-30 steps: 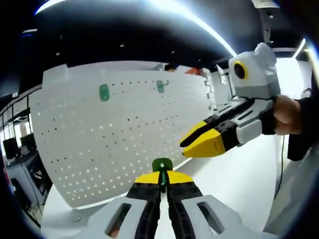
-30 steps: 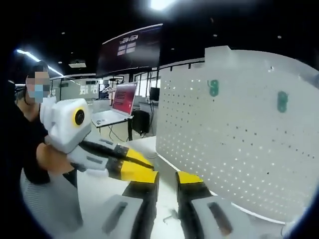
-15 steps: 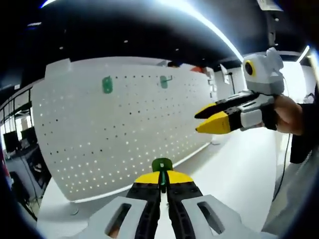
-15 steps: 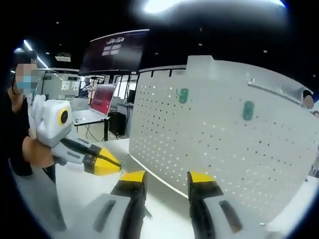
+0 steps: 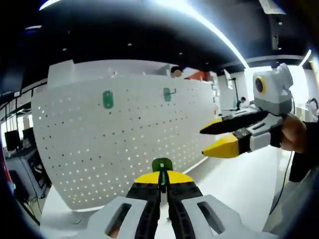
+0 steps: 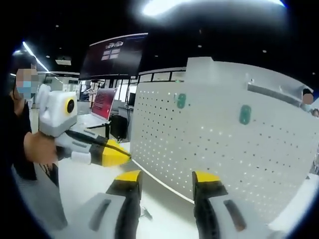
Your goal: Insert the hook assembly into the mounting plate slot until the hook locks in place.
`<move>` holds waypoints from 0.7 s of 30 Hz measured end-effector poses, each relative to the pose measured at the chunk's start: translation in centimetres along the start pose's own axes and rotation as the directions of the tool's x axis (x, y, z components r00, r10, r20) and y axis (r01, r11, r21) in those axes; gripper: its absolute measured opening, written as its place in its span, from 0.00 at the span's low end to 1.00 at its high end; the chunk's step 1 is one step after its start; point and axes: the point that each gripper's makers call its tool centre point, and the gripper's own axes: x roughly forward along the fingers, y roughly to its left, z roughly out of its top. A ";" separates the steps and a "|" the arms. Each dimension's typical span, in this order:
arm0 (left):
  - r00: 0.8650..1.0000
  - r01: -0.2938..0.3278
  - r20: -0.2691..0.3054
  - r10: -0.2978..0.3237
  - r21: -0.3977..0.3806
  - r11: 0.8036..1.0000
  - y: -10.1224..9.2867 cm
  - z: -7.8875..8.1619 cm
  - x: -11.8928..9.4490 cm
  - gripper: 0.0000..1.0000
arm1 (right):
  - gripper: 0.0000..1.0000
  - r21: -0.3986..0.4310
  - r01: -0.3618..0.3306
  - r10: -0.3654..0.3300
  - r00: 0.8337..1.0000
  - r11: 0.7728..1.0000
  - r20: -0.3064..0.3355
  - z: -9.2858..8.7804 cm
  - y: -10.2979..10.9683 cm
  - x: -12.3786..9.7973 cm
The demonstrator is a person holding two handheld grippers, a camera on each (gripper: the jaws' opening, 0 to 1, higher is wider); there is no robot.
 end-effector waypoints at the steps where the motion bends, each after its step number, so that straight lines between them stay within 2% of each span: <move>1: 1.000 -0.001 0.006 0.001 -0.008 1.000 0.1 0.5 0.2 0.03 | 0.40 0.002 0.001 -0.001 1.000 1.000 0.000 0.0 -0.1 -0.1; 5: 1.000 -0.025 0.008 0.026 -0.024 0.999 1.2 2.4 1.6 0.03 | 0.42 0.012 0.003 -0.003 1.000 1.000 -0.012 -0.3 -0.6 -0.3; 10: 0.997 -0.060 0.054 0.062 -0.043 0.997 2.5 5.7 3.5 0.03 | 0.42 0.029 0.028 -0.028 1.000 0.999 -0.005 -0.1 -1.5 -0.7; 16: 0.991 -0.076 0.108 0.076 0.000 0.997 3.1 9.5 6.1 0.03 | 0.42 0.040 0.032 -0.032 0.999 0.999 -0.003 -0.1 -1.8 -0.7; 21: 0.988 -0.103 0.121 0.099 0.025 0.994 3.7 11.3 7.9 0.03 | 0.42 0.051 0.036 -0.037 0.999 0.998 0.014 0.4 -2.1 -1.0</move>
